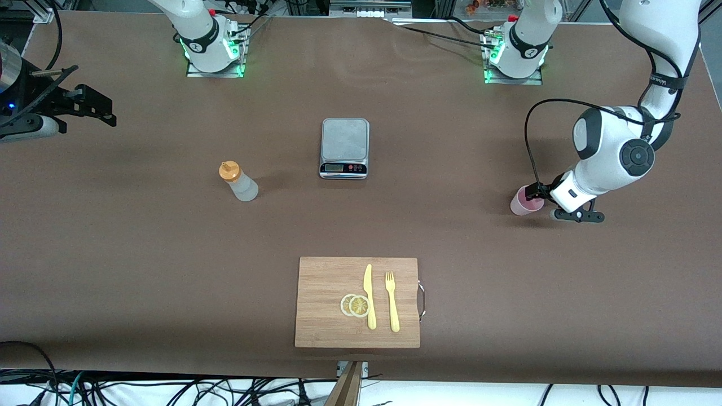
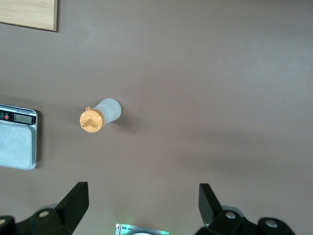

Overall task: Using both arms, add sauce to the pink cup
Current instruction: 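Move the left gripper to the pink cup and grasp it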

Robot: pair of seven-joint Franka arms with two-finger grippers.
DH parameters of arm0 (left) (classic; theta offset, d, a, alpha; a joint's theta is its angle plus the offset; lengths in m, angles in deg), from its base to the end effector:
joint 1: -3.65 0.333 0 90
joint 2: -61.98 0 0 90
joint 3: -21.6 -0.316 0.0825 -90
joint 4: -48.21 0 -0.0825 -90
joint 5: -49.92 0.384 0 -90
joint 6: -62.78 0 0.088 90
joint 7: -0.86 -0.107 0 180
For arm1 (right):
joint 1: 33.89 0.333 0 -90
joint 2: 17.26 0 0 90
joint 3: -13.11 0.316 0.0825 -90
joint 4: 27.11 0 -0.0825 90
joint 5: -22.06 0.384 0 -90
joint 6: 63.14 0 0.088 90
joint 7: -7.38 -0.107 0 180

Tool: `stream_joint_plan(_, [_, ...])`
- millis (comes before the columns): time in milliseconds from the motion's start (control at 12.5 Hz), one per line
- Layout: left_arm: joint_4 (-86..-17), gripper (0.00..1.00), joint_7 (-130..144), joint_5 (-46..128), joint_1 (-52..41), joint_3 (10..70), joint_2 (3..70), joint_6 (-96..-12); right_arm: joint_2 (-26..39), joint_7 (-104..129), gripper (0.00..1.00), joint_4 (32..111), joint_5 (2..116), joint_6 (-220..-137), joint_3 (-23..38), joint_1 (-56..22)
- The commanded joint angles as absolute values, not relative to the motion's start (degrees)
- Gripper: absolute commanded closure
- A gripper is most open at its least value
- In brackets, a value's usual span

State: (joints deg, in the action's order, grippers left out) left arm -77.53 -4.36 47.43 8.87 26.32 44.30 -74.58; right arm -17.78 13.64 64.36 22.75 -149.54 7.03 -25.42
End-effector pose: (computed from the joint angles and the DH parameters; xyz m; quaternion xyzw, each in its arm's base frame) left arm 0.5460 0.0041 0.2347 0.9980 -0.0231 -0.0511 0.0290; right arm 0.5437 0.0238 0.6122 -0.9963 -0.0755 0.0395 0.0078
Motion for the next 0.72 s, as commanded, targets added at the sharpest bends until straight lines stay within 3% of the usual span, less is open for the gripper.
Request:
stream_joint_plan(0, [-78.44,0.47,-5.2,48.34,8.49,25.82,44.67,-75.65,-18.32,12.74,0.0,64.21,22.23,-149.01,7.13,-25.37])
stream_joint_plan(160, [-78.35,0.64,-5.2,48.34,8.4,25.82,44.23,-76.52,-18.32,12.74,0.0,64.21,22.24,-149.1,7.13,-25.37])
stream_joint_plan(400, [-77.92,1.0,-4.5,48.25,8.4,25.82,44.14,-76.35,-18.32,12.74,0.0,64.12,22.32,-149.1,7.04,-25.37])
stream_joint_plan(640, [-75.47,1.0,-4.23,47.9,7.87,25.9,44.31,-75.12,-18.32,12.74,0.0,64.21,22.32,-148.92,7.04,-25.54])
